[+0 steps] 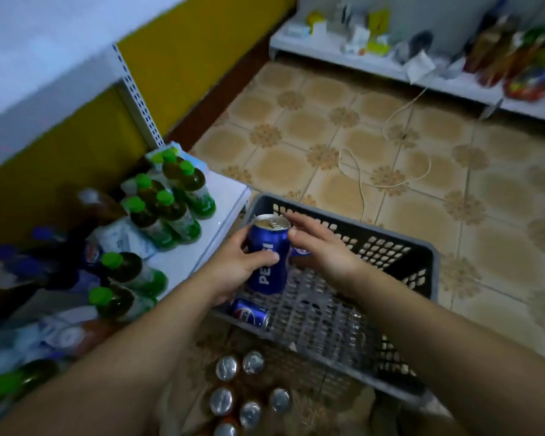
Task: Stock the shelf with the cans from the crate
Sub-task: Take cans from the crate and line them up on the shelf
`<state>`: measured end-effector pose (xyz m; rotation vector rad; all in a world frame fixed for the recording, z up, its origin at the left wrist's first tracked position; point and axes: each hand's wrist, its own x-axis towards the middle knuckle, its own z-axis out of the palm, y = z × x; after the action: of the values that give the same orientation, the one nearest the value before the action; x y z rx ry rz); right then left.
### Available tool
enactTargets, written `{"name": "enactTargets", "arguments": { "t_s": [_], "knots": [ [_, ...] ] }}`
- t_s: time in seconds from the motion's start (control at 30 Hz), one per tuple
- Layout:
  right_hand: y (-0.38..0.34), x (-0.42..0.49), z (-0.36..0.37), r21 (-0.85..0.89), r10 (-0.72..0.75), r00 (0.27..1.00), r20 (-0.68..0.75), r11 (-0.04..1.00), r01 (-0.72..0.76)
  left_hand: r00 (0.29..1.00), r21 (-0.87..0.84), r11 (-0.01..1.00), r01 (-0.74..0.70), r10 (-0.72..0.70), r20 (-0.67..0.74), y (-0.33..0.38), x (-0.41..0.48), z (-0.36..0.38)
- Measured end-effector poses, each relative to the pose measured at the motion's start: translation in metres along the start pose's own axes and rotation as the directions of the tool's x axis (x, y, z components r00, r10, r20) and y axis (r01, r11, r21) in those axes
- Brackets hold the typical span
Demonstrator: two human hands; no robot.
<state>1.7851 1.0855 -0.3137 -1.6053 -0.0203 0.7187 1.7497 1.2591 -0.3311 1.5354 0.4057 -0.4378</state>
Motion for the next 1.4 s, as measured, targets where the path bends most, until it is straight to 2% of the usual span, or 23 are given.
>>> {"name": "enactTargets", "arguments": {
  "t_s": [0.1, 0.27, 0.4, 0.47, 0.6, 0.7, 0.87, 0.93, 1.17, 1.27, 1.4],
  "knots": [
    [-0.059, -0.025, 0.019, -0.114, -0.074, 0.994, 0.078, 0.99, 0.082, 0.996, 0.021, 0.996, -0.091, 0.09, 0.024, 0.042, -0.055, -0.009],
    [-0.14, -0.088, 0.069, -0.247, -0.299, 0.954, 0.017, 0.923, 0.294, 0.973, 0.044, 0.974, -0.224, 0.226, -0.045, 0.088, -0.149, -0.037],
    [-0.193, -0.133, 0.133, -0.351, -0.476, 0.88, -0.014, 0.826, 0.441, 0.931, 0.16, 0.94, -0.303, 0.328, -0.162, 0.109, -0.226, -0.069],
    [-0.214, -0.154, 0.169, -0.386, -0.534, 0.846, 0.004, 0.779, 0.494, 0.904, 0.27, 0.913, -0.305, 0.367, -0.219, 0.111, -0.263, -0.093],
    [-0.238, -0.192, 0.246, -0.456, -0.564, 0.818, 0.112, 0.702, 0.547, 0.846, 0.54, 0.831, -0.137, 0.382, -0.373, 0.099, -0.344, -0.145],
    [-0.24, -0.212, 0.307, -0.466, -0.568, 0.794, 0.217, 0.654, 0.596, 0.724, 0.714, 0.686, 0.136, 0.423, -0.544, 0.075, -0.41, -0.185],
    [-0.231, -0.237, 0.398, -0.408, -0.561, 0.761, 0.326, 0.642, 0.649, 0.584, 0.629, 0.594, 0.502, 0.304, -0.753, 0.013, -0.503, -0.247],
    [-0.225, -0.242, 0.43, -0.382, -0.551, 0.755, 0.356, 0.651, 0.656, 0.542, 0.58, 0.542, 0.608, 0.25, -0.802, -0.011, -0.534, -0.264],
    [-0.209, -0.25, 0.514, -0.288, -0.573, 0.707, 0.415, 0.655, 0.699, 0.415, 0.41, 0.536, 0.738, 0.118, -0.902, -0.054, -0.608, -0.309],
    [-0.205, -0.248, 0.544, -0.289, -0.563, 0.703, 0.435, 0.652, 0.701, 0.399, 0.397, 0.526, 0.752, 0.116, -0.91, -0.059, -0.611, -0.316],
    [-0.203, -0.245, 0.572, -0.311, -0.469, 0.695, 0.545, 0.656, 0.687, 0.385, 0.393, 0.519, 0.76, 0.129, -0.914, -0.062, -0.606, -0.319]
  ]
}}
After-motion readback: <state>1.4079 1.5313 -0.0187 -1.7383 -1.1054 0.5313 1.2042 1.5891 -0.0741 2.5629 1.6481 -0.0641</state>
